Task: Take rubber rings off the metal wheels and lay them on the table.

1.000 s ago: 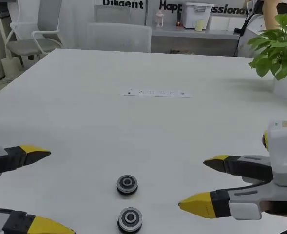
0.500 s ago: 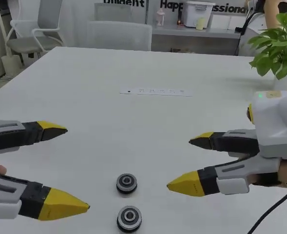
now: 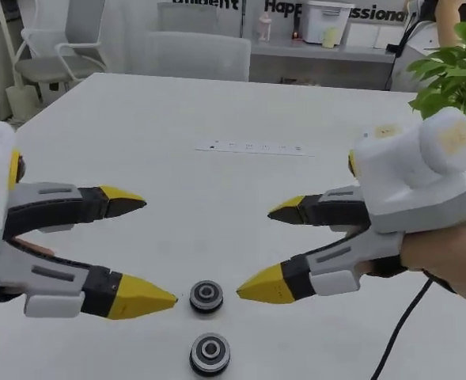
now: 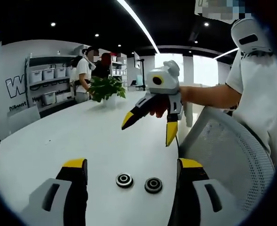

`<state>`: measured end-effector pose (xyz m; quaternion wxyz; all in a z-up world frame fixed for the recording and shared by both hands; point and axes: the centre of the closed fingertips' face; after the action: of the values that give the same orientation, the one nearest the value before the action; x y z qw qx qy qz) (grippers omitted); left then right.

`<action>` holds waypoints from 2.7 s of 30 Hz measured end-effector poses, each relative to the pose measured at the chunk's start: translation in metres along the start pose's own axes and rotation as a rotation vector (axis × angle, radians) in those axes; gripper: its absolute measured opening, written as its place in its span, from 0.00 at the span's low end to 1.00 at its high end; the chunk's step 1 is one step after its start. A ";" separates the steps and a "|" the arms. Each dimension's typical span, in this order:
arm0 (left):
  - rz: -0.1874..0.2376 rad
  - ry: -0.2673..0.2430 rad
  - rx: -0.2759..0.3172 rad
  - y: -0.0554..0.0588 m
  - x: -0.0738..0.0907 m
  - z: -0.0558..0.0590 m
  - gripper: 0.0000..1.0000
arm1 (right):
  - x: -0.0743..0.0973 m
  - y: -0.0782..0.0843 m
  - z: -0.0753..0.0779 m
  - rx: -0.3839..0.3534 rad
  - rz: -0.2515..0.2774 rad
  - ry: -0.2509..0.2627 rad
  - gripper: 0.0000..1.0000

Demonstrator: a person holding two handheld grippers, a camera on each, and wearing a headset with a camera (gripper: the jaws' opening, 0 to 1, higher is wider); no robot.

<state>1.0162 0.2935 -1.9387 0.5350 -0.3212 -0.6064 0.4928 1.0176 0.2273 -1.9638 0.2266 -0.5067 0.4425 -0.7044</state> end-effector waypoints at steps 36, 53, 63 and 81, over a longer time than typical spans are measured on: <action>-0.047 -0.034 0.081 0.041 0.015 -0.002 0.93 | -0.001 0.035 -0.014 -0.096 -0.016 -0.044 0.78; -0.059 -0.024 0.112 0.035 0.012 -0.005 0.95 | 0.007 0.041 -0.008 -0.112 -0.023 -0.001 0.78; -0.075 0.037 0.035 0.025 -0.016 -0.005 0.77 | -0.004 0.039 -0.006 -0.067 -0.067 -0.043 0.70; -0.157 0.134 0.009 0.046 -0.058 0.013 0.61 | -0.049 0.056 -0.034 0.038 -0.248 -0.183 0.63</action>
<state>1.0097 0.2510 -2.0002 0.6129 -0.3024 -0.5903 0.4295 0.9980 0.2501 -2.0395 0.1869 -0.6152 0.3404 -0.6861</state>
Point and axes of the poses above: the centre of the closed fingertips' face, and the gripper's own axes: x roughly backward along the fingers, z roughly to its right, y roughly out of its underside, and after that the axes turned 7 degrees about x, right-handed
